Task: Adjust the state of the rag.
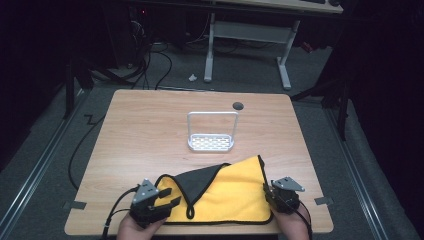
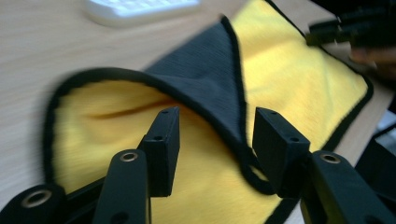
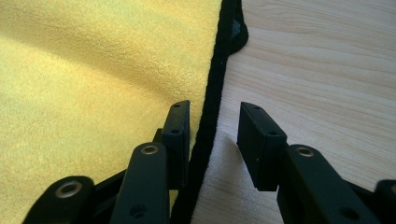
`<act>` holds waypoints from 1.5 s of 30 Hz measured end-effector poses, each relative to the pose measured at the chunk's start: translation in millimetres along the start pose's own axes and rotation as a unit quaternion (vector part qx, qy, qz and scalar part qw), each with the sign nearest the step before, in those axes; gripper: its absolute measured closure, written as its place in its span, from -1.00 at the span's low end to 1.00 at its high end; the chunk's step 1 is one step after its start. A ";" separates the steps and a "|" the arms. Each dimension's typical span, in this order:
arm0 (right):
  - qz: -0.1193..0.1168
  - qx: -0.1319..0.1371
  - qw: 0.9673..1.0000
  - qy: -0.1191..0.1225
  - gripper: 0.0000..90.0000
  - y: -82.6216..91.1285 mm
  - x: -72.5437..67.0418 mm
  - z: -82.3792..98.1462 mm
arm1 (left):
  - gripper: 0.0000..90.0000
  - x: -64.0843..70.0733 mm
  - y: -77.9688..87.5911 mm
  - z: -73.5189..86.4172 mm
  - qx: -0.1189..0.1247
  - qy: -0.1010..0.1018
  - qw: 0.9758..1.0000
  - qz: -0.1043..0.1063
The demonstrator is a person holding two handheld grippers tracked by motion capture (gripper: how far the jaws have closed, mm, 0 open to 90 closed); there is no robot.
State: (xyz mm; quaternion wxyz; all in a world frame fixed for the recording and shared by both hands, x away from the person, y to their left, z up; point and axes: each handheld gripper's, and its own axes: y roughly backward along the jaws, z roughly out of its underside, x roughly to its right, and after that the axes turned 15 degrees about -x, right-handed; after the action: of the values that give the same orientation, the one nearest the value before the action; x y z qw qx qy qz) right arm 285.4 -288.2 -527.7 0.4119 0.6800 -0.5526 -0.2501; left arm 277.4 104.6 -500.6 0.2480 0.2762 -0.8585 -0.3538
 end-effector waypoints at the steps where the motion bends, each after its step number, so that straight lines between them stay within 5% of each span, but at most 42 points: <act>1: 0.000 0.000 1.000 0.000 0.45 0.1 -0.1 0.1 | 0.12 3.8 -5.7 -2.4 -0.006 -0.009 1.000 0.004; 4: 0.001 0.000 1.000 -0.001 0.45 0.1 -0.2 0.3 | 0.02 16.9 -29.3 -13.0 -0.045 -0.047 0.998 -0.004; 7: -0.001 0.000 1.000 -0.001 0.45 0.1 0.0 0.4 | 0.01 19.7 -50.2 -23.5 -0.093 -0.073 0.990 -0.074; 11: -0.002 0.002 1.000 0.001 0.45 -0.2 1.1 0.6 | 0.79 5.2 -45.9 -35.4 -0.099 -0.063 0.990 -0.080; 13: -0.003 0.002 1.000 0.000 0.45 -0.2 1.2 0.6 | 0.92 -3.8 -37.3 -44.1 -0.085 -0.058 0.991 -0.083; 15: -0.004 0.001 1.000 0.001 0.45 -0.2 1.5 0.5 | 0.94 -19.7 -27.1 -54.6 -0.065 -0.034 0.994 -0.080; 18: -0.006 0.001 1.000 0.000 0.45 -0.1 1.8 0.5 | 0.95 -56.2 -12.8 -68.8 -0.032 0.033 0.996 -0.071; 24: -0.012 -0.021 1.000 0.008 0.46 7.9 0.3 4.2 | 0.95 -129.0 -6.9 -72.6 -0.015 0.138 0.986 -0.093; 29: -0.010 -0.038 0.998 0.042 0.46 25.1 -6.1 22.3 | 0.93 -148.8 -16.5 -73.2 -0.023 0.162 0.982 -0.097; 32: -0.013 -0.042 0.998 0.039 0.45 31.3 -5.6 30.5 | 0.67 -148.4 -21.2 -73.8 -0.027 0.167 0.982 -0.088; 34: -0.011 -0.044 0.998 0.037 0.41 33.0 -5.1 32.2 | 0.41 -141.6 -13.5 -71.3 0.000 0.166 0.983 -0.082; 38: -0.016 -0.038 0.999 0.031 0.37 32.4 -4.4 27.2 | 0.35 -114.9 5.4 -57.6 0.022 0.118 0.989 -0.088; 42: -0.023 -0.017 0.999 0.027 0.35 33.5 -5.9 15.4 | 0.36 -88.3 -5.2 -35.5 -0.020 0.087 0.993 -0.071; 45: -0.022 -0.003 0.999 0.028 0.43 29.1 -6.5 -0.7 | 0.37 -76.6 -19.2 -22.0 -0.052 0.069 0.994 -0.074</act>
State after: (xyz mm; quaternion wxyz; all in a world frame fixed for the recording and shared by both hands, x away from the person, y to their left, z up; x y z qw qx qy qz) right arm 268.3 -283.2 -503.7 0.4236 0.6978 -0.5248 -0.2412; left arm 352.3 132.5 -518.7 0.2942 0.3493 -0.7969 -0.3953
